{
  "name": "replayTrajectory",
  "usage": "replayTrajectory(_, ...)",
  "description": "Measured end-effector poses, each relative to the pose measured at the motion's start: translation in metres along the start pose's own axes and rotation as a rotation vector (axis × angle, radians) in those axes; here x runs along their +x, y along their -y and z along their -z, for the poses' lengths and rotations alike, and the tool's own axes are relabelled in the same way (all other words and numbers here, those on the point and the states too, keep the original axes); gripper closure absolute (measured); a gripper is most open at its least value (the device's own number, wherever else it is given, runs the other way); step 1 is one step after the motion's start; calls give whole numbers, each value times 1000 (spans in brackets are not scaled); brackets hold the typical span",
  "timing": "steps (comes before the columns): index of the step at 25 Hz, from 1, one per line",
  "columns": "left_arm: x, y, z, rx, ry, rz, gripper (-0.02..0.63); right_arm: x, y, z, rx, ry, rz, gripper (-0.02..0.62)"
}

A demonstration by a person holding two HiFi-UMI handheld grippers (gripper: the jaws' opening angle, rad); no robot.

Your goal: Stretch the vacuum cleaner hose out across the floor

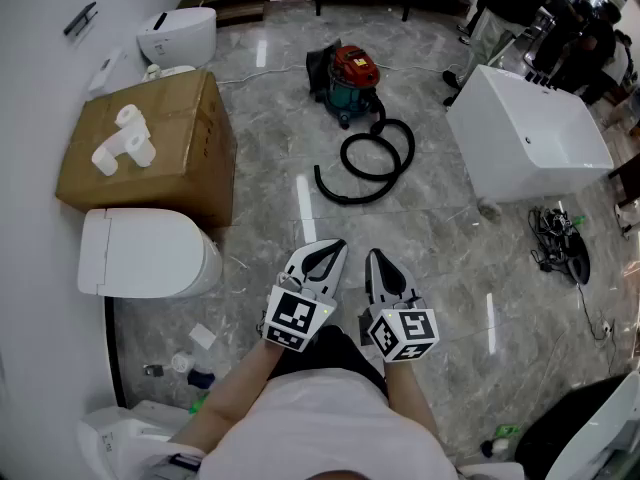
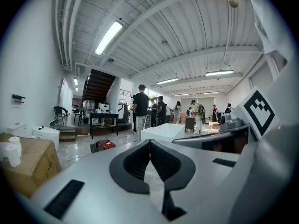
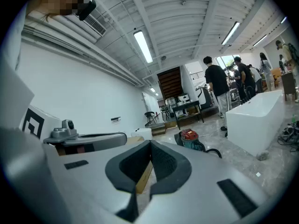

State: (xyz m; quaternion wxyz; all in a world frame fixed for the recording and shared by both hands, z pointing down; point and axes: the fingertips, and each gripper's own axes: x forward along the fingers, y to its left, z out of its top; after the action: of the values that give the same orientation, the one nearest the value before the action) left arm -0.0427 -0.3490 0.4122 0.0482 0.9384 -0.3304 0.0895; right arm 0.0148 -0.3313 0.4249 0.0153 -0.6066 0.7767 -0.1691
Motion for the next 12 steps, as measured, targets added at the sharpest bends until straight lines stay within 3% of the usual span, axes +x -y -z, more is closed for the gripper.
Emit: replayTrajectory(12, 1, 30, 15, -17, -6, -16, 598, -28, 10, 13, 1, 8, -2, 580)
